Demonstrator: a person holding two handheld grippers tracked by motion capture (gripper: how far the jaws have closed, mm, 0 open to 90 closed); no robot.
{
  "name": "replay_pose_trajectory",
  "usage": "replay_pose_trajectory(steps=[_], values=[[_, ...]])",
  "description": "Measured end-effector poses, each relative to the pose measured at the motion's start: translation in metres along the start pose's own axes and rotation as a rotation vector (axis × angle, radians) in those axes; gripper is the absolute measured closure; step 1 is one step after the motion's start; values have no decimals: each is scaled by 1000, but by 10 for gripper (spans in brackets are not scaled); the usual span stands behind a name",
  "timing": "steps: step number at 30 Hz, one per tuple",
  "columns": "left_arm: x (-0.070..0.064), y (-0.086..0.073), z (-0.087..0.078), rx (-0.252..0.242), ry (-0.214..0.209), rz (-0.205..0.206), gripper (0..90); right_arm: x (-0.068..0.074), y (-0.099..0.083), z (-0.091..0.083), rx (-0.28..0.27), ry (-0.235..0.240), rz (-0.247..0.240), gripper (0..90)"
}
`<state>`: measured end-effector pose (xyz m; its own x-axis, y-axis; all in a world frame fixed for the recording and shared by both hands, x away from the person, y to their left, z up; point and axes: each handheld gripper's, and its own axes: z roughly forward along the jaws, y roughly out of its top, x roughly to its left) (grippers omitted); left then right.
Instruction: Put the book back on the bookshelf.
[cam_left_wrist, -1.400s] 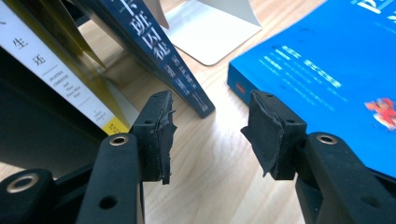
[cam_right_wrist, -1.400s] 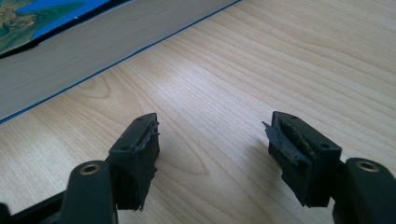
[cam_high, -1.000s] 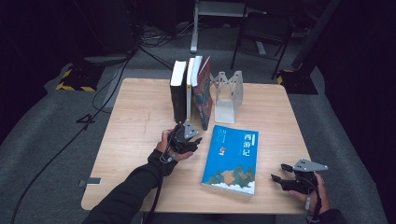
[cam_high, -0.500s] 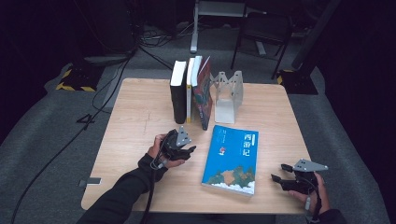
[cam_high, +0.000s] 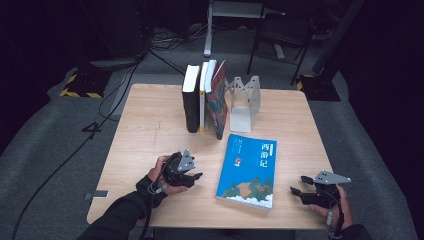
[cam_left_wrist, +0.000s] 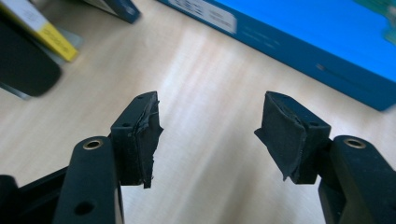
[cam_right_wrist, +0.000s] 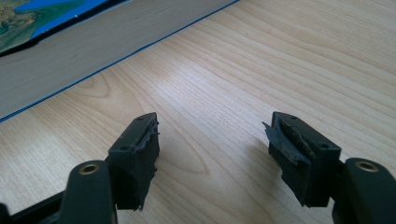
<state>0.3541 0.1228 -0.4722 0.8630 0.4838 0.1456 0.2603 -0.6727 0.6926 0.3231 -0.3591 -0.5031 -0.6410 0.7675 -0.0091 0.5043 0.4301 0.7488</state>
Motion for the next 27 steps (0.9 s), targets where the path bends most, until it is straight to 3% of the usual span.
replay_pose_trajectory(steps=[5, 11, 18, 21, 25, 27], values=[[-14, -8, -1, 16, -66, 25, 358, 1, 0, 0, 0, 1, -10, 334], [-31, -12, 4, 30, -118, 24, 345, 3, 1, 0, 6, 17, -24, 336], [-47, -10, 15, 40, -173, 21, 327, 16, 5, 3, 14, 98, -95, 329], [-49, -7, 20, 26, -185, 24, 318, 23, 7, 5, 23, 133, -123, 325], [-49, -4, 25, 17, -207, 11, 303, 33, 14, 6, 19, 180, -122, 323], [-50, -2, 28, 10, -216, 12, 296, 43, 19, 7, 24, 185, -164, 321]])
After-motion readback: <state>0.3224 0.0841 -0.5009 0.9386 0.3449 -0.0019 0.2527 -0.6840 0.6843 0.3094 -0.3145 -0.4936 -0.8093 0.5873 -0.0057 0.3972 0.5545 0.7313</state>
